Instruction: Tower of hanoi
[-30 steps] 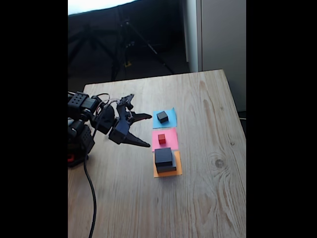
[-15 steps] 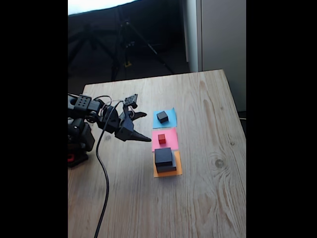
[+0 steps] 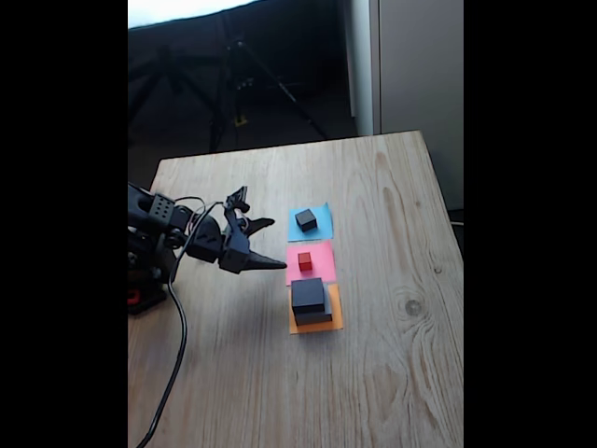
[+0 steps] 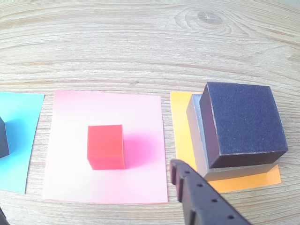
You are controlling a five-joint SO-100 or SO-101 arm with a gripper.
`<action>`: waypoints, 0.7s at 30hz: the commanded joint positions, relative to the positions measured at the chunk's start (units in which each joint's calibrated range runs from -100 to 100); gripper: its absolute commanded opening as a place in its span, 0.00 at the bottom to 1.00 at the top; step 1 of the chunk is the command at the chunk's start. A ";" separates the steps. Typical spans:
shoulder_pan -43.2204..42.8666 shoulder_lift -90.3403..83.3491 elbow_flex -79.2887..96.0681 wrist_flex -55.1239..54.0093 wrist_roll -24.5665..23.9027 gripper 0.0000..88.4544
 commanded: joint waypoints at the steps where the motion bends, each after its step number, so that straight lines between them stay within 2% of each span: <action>1: 0.14 4.89 -0.13 -7.29 0.52 0.52; 11: -0.95 19.35 0.60 -24.45 0.52 0.49; 21: -2.37 30.63 -3.22 -32.95 0.52 0.46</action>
